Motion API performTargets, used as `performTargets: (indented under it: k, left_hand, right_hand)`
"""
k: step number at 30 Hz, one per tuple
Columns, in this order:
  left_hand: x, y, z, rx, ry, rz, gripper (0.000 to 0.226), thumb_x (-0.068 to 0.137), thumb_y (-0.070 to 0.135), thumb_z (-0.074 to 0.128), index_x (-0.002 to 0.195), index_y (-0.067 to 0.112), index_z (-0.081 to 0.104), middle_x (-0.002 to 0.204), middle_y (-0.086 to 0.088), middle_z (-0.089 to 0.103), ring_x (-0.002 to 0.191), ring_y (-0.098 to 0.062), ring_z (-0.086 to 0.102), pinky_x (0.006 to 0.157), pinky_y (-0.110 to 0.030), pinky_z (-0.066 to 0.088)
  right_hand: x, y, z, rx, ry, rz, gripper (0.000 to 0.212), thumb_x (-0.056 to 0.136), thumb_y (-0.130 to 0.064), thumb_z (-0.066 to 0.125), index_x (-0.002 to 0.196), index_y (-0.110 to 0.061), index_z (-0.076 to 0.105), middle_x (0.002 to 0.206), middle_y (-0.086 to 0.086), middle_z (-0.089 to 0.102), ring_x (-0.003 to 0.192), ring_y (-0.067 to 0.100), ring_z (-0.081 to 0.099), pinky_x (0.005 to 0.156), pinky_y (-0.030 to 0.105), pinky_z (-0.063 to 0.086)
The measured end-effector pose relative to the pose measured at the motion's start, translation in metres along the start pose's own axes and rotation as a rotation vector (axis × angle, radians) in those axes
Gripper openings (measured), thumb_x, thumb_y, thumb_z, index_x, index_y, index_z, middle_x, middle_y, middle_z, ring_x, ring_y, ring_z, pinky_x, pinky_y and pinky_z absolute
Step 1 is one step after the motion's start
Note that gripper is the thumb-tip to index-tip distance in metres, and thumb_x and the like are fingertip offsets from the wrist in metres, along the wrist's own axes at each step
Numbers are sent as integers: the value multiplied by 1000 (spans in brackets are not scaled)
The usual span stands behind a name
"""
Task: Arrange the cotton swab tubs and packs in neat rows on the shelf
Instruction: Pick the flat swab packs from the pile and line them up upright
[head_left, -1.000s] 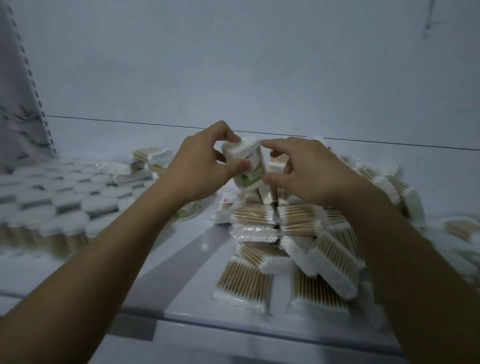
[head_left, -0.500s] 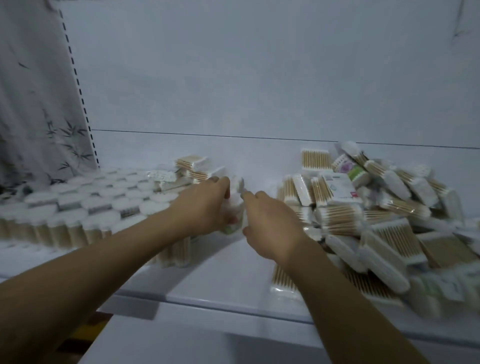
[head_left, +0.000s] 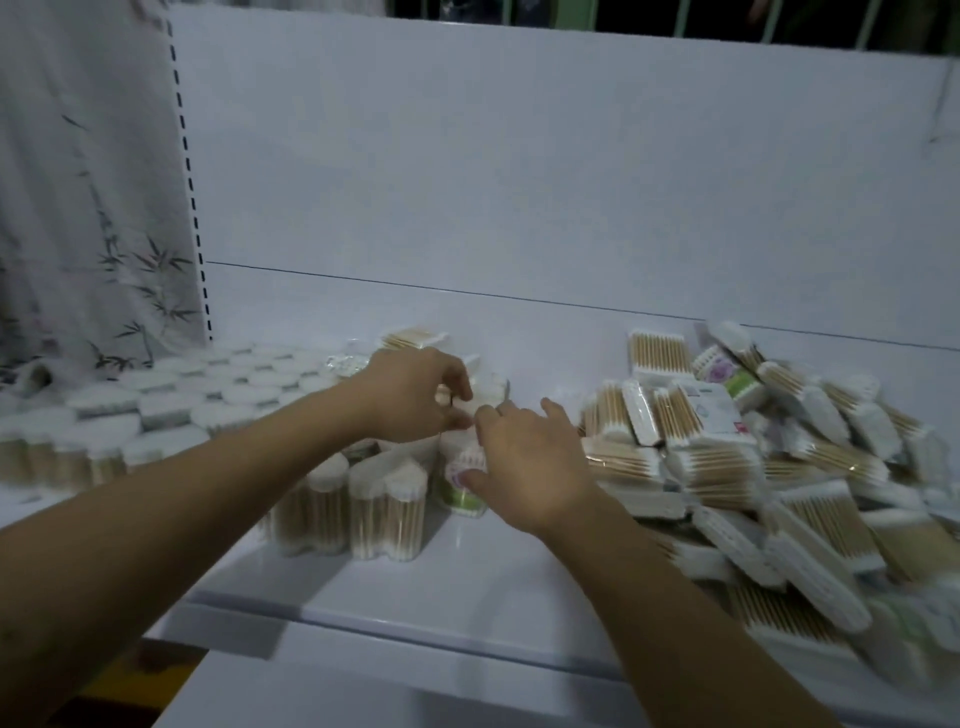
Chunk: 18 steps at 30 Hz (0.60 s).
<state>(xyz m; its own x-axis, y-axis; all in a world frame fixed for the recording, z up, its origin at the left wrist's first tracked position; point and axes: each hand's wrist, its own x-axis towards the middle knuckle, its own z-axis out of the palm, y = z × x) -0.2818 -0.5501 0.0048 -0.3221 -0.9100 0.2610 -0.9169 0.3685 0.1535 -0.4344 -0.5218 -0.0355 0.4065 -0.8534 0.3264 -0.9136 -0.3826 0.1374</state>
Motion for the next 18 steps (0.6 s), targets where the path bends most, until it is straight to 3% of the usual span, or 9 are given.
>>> performTargets:
  k: [3, 6, 10, 15, 18]
  left_hand:
    - [4, -11, -1, 76, 24, -1, 27, 91, 48, 58, 112, 32, 63, 121, 10, 61, 117, -15, 53, 99, -39, 39]
    - [3, -21, 2, 49, 35, 2, 22, 93, 40, 57, 111, 31, 66, 121, 7, 61, 115, -17, 54, 96, -37, 43]
    - [1, -37, 3, 63, -5, -5, 22, 94, 37, 55, 112, 32, 66, 120, 4, 62, 111, -19, 55, 94, -36, 46]
    - [4, -42, 6, 58, -34, 1, 25, 96, 36, 50, 116, 33, 65, 125, 4, 59, 113, -19, 55, 94, -36, 46]
    - [5, -42, 6, 60, -78, 9, 26, 97, 38, 48, 111, 29, 67, 113, 4, 65, 98, -19, 58, 87, -35, 49]
  right_hand:
    - [7, -5, -1, -1, 2, 23, 45, 95, -44, 53, 131, -20, 42, 127, 6, 52, 120, 29, 50, 93, 38, 36]
    - [12, 0, 0, 12, -9, 51, 46, 95, -47, 53, 134, -24, 43, 130, 5, 49, 121, 26, 48, 91, 35, 38]
    - [21, -5, 8, -3, 10, 98, 45, 91, -53, 55, 126, -25, 49, 121, 2, 50, 111, 22, 52, 76, 31, 34]
    - [31, -8, 23, 34, 61, 105, 54, 87, -55, 60, 125, -18, 52, 120, 6, 49, 102, 25, 54, 72, 30, 34]
    - [31, -2, 19, 48, 13, 116, 55, 84, -54, 63, 125, -18, 53, 118, 4, 49, 101, 26, 56, 76, 31, 39]
